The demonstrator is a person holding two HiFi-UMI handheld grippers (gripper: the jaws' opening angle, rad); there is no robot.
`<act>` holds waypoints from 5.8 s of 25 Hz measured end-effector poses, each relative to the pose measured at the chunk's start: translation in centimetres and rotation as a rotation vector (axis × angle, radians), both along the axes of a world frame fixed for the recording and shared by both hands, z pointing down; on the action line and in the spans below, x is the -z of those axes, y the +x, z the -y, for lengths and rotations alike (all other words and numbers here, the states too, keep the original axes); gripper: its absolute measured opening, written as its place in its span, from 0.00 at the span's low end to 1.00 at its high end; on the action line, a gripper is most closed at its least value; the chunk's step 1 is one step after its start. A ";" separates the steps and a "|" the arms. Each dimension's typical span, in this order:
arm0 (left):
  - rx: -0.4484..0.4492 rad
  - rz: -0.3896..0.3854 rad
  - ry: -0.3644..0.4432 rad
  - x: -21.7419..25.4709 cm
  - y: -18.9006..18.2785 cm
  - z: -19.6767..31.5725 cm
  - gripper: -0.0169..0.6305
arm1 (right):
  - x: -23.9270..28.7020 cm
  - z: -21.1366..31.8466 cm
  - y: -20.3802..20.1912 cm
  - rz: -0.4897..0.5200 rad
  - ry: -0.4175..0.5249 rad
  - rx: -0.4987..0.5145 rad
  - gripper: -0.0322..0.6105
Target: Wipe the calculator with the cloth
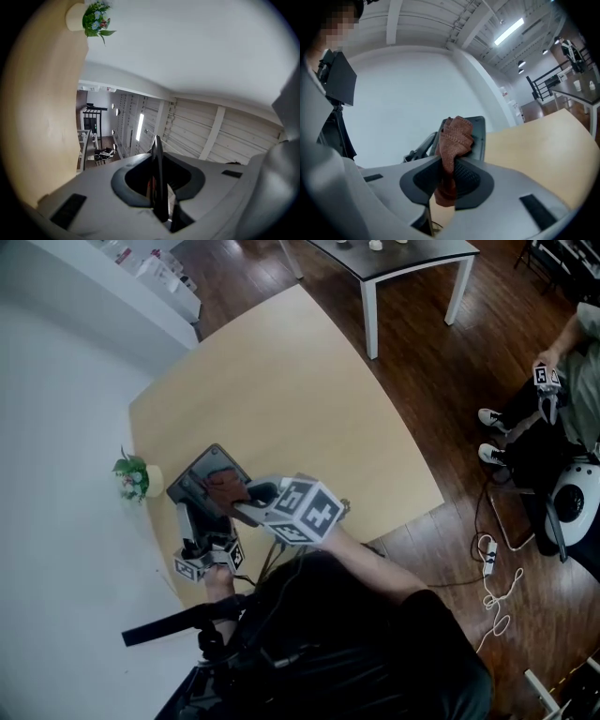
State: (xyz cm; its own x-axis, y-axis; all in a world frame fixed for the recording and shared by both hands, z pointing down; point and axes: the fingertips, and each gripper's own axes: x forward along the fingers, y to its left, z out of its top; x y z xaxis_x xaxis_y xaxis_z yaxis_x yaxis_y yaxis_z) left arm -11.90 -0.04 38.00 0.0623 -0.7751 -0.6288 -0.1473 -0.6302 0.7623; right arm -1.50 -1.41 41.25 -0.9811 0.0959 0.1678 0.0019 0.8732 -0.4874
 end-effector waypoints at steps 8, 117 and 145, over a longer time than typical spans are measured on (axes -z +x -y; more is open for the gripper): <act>-0.014 -0.020 0.028 -0.2 0.1 -0.5 0.12 | -5.8 6.4 4.7 -0.155 -0.027 -0.202 0.15; -0.217 0.053 -0.517 -24.2 2.4 6.1 0.68 | -28.6 -2.8 3.2 -0.512 0.321 0.338 0.15; -0.475 1.533 -0.624 -27.6 10.4 3.0 0.21 | -9.9 0.0 -2.7 -0.208 0.125 0.182 0.15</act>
State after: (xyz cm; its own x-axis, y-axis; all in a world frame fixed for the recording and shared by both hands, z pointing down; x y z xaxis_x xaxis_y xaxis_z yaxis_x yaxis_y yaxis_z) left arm -1.52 -3.06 65.61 0.5495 -0.5973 0.5842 -0.8207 -0.5169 0.2435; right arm -4.18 -1.42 51.11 -0.8931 0.2328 0.3850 0.0754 0.9210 -0.3822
